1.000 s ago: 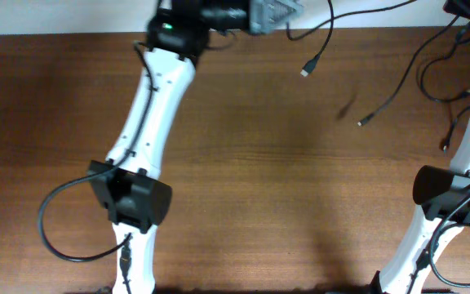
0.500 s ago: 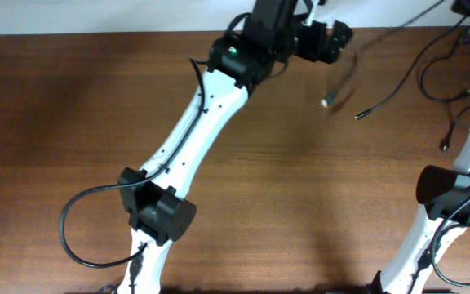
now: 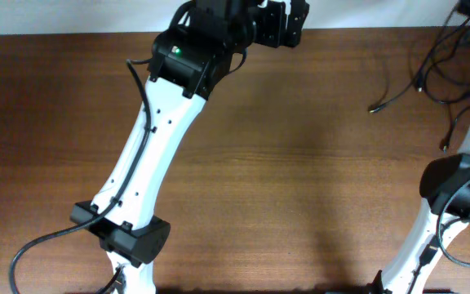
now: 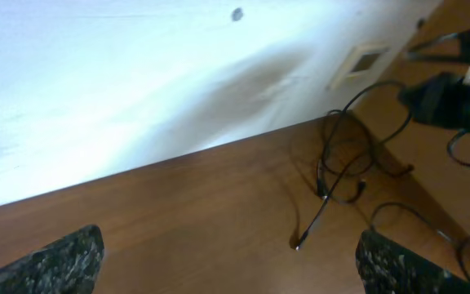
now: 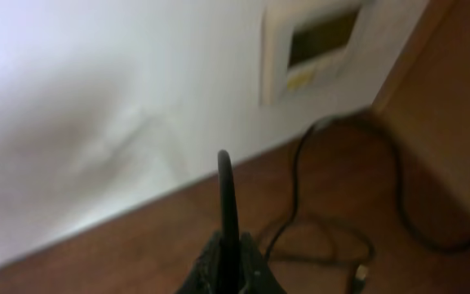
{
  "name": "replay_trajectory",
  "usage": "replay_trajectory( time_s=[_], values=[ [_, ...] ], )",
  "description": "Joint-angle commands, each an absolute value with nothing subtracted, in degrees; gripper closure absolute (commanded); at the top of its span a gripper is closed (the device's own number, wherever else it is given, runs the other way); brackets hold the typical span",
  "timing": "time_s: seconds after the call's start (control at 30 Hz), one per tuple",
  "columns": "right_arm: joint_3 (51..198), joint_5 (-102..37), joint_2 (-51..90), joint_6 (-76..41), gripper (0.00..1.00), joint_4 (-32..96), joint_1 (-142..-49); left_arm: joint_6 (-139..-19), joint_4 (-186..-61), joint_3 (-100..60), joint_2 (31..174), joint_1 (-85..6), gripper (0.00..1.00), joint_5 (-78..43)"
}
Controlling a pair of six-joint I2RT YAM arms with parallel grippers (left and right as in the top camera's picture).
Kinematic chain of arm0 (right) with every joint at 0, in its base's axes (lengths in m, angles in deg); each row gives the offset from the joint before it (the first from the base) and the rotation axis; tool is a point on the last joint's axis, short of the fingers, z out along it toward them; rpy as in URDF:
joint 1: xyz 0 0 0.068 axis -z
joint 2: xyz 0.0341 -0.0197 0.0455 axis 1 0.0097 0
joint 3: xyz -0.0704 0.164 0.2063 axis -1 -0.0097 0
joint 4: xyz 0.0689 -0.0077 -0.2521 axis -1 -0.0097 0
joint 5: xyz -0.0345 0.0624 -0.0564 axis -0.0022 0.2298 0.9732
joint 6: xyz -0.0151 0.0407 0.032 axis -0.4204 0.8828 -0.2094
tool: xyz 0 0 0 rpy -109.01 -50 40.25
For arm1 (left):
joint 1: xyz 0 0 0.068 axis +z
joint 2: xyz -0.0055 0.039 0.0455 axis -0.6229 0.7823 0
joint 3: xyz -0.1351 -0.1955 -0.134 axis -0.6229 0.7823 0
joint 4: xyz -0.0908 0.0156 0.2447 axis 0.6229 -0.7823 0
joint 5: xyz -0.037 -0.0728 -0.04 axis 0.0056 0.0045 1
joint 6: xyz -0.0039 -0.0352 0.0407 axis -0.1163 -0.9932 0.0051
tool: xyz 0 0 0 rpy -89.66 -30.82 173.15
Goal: Untangle cables
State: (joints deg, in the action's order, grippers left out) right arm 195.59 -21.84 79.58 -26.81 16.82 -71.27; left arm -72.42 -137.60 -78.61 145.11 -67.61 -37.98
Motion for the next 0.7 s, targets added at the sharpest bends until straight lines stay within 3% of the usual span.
replay_trajectory(
  time_s=[0.0, 0.5, 0.67],
  values=[
    [196.0, -22.6, 79.3, -26.7, 0.96, 17.5, -75.0, -71.3, -141.1, -78.8, 145.2, -67.5, 0.01, -42.5],
    [206.1, -22.1, 64.5, -26.6, 0.96, 13.7, -82.3, -71.3, -148.7, -78.8, 146.6, -67.4, 0.01, -45.1],
    [205.3, -22.2, 65.3, -26.6, 0.96, 12.3, -82.3, -71.3, -148.7, -78.8, 146.6, -67.4, 0.01, -45.0]
  ],
)
